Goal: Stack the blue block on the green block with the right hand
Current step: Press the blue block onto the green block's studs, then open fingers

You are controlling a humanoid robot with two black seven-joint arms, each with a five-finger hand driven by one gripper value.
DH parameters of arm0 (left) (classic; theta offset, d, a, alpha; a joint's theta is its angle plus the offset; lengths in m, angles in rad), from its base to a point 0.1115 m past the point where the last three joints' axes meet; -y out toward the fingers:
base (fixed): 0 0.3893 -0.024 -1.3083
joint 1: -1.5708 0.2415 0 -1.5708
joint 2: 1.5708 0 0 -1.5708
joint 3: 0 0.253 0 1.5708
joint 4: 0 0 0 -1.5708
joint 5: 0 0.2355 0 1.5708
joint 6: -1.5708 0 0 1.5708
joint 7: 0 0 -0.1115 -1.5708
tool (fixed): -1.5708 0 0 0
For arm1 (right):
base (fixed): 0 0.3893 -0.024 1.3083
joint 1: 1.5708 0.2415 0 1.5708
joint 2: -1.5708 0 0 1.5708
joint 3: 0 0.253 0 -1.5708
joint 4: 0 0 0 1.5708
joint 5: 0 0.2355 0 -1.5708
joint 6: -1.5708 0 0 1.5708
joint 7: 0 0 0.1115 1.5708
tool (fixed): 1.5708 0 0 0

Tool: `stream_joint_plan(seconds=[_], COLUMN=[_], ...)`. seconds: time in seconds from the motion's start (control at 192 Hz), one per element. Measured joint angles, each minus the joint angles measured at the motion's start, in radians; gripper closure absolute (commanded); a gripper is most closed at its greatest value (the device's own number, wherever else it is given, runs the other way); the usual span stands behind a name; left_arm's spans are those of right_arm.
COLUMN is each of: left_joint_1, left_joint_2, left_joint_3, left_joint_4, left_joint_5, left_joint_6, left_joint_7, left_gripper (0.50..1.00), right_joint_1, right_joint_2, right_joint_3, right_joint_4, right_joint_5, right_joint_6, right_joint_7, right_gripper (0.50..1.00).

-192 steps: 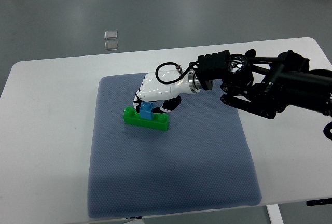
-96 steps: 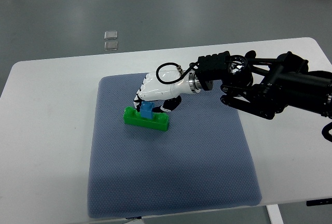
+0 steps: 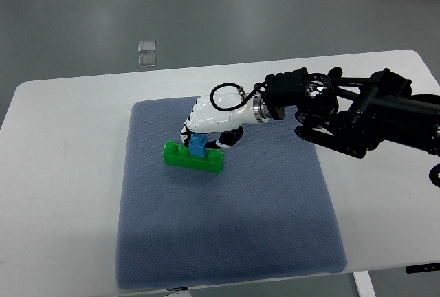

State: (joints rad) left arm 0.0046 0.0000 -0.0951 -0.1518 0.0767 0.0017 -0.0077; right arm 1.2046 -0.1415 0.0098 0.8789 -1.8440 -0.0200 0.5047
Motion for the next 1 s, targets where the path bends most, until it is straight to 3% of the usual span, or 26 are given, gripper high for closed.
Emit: stream_joint_plan(seconds=[0.998], left_joint_1=[0.0], left_joint_2=[0.0], left_joint_3=[0.0], left_joint_4=[0.0], left_joint_5=[0.0], left_joint_6=[0.0], left_joint_7=[0.0], left_gripper=[0.5], right_joint_1=[-0.03], right_joint_2=[0.027], right_joint_3=[0.001], right_joint_4=[-0.029], right_joint_5=[-0.003], right_joint_6=[-0.013], right_joint_7=[-0.003], right_gripper=[0.944])
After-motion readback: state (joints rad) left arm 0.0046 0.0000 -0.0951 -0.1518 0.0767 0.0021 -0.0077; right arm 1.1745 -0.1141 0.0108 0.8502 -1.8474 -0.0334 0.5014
